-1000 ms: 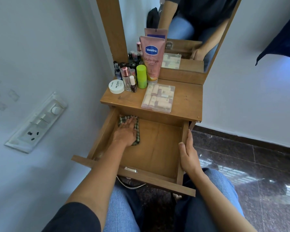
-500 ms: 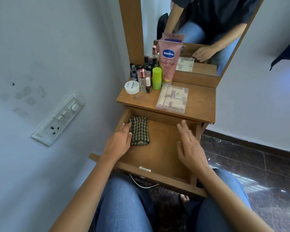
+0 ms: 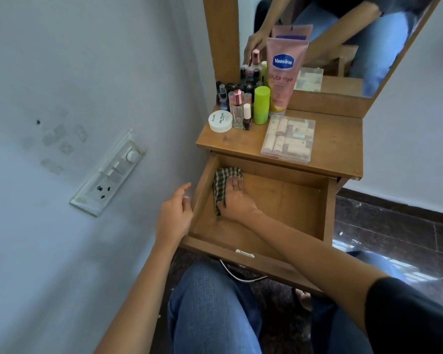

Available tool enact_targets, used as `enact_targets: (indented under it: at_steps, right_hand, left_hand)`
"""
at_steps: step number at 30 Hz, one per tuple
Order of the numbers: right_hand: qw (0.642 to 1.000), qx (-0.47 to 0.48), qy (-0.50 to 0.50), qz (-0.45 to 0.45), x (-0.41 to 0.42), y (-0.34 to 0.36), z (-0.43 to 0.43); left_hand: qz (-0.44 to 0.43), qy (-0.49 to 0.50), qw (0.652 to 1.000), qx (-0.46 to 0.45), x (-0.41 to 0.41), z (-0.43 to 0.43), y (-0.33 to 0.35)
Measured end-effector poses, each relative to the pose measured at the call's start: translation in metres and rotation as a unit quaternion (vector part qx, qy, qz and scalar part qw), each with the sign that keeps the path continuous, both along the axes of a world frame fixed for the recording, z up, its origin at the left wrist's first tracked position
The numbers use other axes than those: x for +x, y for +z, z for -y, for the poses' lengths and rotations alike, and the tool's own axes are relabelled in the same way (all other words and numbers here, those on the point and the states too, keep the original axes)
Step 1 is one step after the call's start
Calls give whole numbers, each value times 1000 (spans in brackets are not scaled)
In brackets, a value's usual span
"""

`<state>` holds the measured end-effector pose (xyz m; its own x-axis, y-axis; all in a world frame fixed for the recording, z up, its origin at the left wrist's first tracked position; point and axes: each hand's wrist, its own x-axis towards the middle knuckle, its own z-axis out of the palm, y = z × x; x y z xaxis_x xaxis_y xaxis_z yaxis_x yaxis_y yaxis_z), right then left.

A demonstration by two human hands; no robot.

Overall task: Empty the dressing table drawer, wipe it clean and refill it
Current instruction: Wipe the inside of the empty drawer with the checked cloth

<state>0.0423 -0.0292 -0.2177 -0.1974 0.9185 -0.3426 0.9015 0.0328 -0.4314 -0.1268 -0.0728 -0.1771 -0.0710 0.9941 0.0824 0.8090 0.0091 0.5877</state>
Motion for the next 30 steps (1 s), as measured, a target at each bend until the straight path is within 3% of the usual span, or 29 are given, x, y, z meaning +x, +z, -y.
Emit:
enact_targets:
  at_steps: [4,11,16,19,24,30]
  right_hand:
    - [997,-4,13,-70,5,1,-13]
    - [981,-23,177,-82,32,4,3]
    - [939,-107,317,-82,27,10,38]
    - [926,-177,323,-82,24,26,24]
    - [948,-71,305,-57,14,17,27]
    - [926,-27,375,-28,15,5,31]
  left_hand:
    - [11,-8,1000,-5,3,1,-1]
    - [34,-8,999,11,2,1,-1]
    - [15,-15,1000,0,5,-1,1]
    - [23,-11,1000,1,4,1,0]
    - [22,-7,1000,10,5,3,0]
    - [23,-19,999,21,6,3,1]
